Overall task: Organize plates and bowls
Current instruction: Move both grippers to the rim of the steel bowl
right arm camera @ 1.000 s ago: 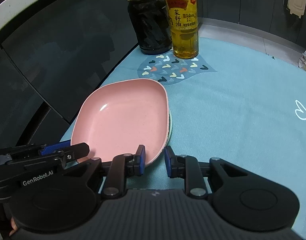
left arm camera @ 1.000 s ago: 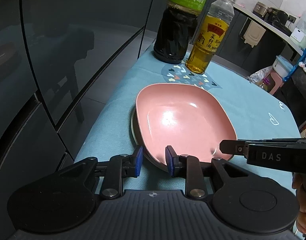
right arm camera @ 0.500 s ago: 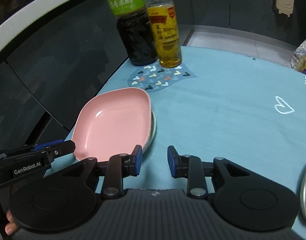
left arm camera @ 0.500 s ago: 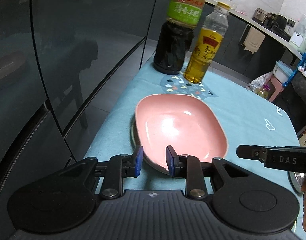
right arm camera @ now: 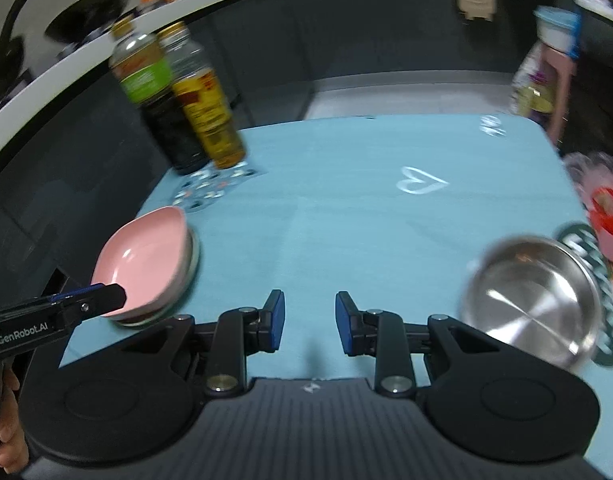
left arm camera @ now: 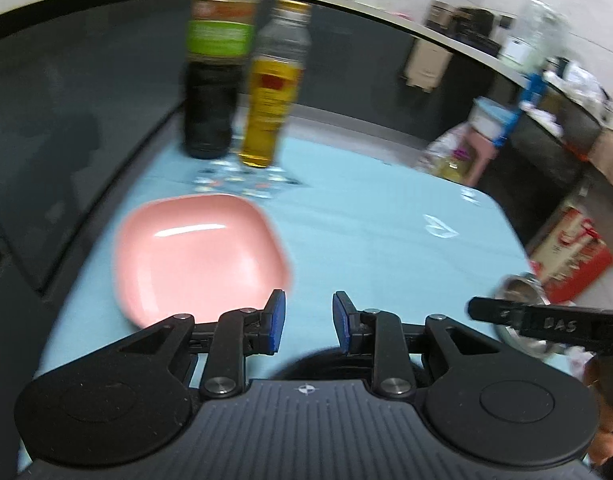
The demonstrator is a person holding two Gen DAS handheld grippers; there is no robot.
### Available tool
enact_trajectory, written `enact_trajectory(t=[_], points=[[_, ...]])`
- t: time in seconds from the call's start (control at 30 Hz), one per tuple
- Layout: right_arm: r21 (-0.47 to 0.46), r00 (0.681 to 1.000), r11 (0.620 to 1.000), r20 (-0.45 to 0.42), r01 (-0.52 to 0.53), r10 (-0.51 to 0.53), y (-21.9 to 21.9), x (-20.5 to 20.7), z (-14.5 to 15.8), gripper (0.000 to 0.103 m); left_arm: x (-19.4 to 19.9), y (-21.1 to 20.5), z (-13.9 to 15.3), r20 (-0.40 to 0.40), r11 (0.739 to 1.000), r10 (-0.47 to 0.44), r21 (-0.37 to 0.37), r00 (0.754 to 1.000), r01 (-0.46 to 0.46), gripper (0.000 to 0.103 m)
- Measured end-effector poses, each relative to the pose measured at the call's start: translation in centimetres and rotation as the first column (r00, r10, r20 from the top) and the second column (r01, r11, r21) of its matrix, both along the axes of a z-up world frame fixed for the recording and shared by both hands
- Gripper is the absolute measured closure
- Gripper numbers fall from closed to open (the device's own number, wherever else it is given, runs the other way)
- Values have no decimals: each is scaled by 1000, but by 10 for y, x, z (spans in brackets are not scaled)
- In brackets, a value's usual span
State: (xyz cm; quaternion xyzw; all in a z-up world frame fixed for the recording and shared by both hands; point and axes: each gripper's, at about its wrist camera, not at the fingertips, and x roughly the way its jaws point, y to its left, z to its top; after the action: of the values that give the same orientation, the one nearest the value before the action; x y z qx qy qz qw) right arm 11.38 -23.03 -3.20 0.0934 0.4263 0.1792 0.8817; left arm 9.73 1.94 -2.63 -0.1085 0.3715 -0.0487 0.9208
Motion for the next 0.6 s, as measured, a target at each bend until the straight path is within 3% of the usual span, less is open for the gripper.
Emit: enact_trajectory(t=[0.3, 0.43, 0.6], points=[[45, 986, 986, 18, 162, -163, -64, -20, -7, 90, 19, -85, -4, -35, 988, -155, -15, 987, 155, 78], [44, 966, 968, 66, 248, -251, -92, -29, -9, 86, 24, -120, -3, -38, 977, -212, -43, 977, 210, 78], [82, 938, 937, 52, 339, -343, -128, -34, -19, 86, 30, -156, -7, -42, 969, -248, -17, 968, 247, 78]])
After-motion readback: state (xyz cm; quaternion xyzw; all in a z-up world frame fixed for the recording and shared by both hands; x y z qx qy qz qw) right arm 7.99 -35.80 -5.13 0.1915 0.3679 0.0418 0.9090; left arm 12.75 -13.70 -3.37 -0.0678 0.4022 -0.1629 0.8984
